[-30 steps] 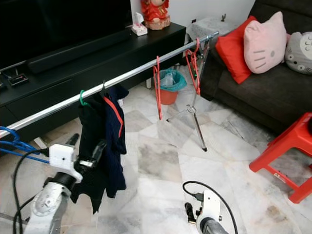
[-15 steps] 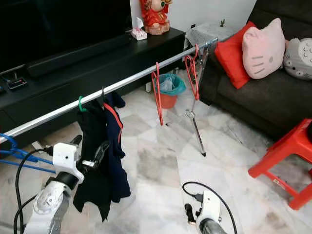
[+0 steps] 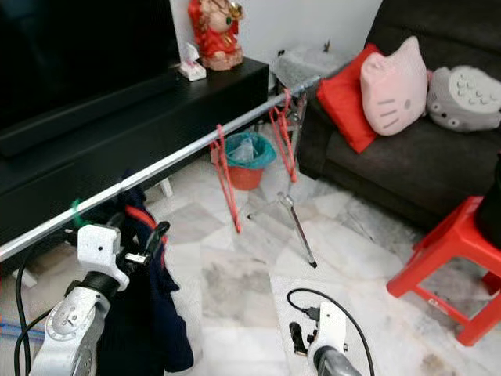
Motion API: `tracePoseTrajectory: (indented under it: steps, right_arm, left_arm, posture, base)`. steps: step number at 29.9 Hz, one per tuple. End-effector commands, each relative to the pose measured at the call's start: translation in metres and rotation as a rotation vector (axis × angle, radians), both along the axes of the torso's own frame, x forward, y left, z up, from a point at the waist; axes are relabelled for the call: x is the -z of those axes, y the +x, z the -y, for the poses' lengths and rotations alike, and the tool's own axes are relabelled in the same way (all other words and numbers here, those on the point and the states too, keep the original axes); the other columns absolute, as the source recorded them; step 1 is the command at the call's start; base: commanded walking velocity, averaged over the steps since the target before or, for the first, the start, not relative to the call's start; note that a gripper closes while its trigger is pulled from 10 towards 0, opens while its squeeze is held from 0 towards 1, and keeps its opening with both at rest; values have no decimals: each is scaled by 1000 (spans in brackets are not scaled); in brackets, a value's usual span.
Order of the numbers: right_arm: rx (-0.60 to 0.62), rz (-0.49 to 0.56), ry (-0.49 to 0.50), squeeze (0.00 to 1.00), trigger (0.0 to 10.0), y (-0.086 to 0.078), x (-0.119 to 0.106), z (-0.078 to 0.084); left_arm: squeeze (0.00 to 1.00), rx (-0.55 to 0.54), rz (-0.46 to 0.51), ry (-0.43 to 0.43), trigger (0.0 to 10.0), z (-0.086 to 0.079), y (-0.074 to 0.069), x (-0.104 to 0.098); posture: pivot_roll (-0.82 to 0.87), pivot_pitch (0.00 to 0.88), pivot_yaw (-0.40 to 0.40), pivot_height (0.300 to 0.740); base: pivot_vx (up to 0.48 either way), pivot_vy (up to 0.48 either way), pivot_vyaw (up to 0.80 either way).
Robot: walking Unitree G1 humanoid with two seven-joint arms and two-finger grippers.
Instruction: Hang hanger
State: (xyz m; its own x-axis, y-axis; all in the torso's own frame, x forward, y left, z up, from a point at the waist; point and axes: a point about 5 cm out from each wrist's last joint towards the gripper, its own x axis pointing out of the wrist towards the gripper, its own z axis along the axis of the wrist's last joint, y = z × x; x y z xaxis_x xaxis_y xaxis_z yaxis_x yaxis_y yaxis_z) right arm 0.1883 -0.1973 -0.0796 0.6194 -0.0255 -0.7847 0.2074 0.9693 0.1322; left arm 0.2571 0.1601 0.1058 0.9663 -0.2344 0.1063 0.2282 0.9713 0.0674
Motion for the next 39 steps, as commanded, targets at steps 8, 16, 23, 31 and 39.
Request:
tracePoseTrajectory:
  steps: [8,16,23,31,39]
  right_arm:
    - [-1,20,11,0,10000,9,-4,-5]
    - [0,19,11,0,10000,8,-3,-5]
    - [-5,18,9,0,10000,8,-3,-6]
    - [-12,16,12,0,10000,8,-3,-6]
    - [-6,16,16,0,10000,9,-3,-8]
  left_arm:
    - [0,-20,-47,64,10000,-15,-10,-3]
    - [0,39,-141,103,10000,-16,-28,-2]
    - [0,49,-210,160,10000,-26,-40,1]
    - [0,18,-323,196,10000,-20,-22,2]
    - [0,-29,-322,204,10000,-10,1,-1]
  posture:
    - [26,18,19,740]
    - [26,15,23,740]
    - [36,8,24,740]
    - [38,0,27,740]
    - [25,0,32,740]
  base:
    - [0,0,0]
    - [0,0,0]
    - [0,0,0]
    - [0,0,0]
    - [0,0,0]
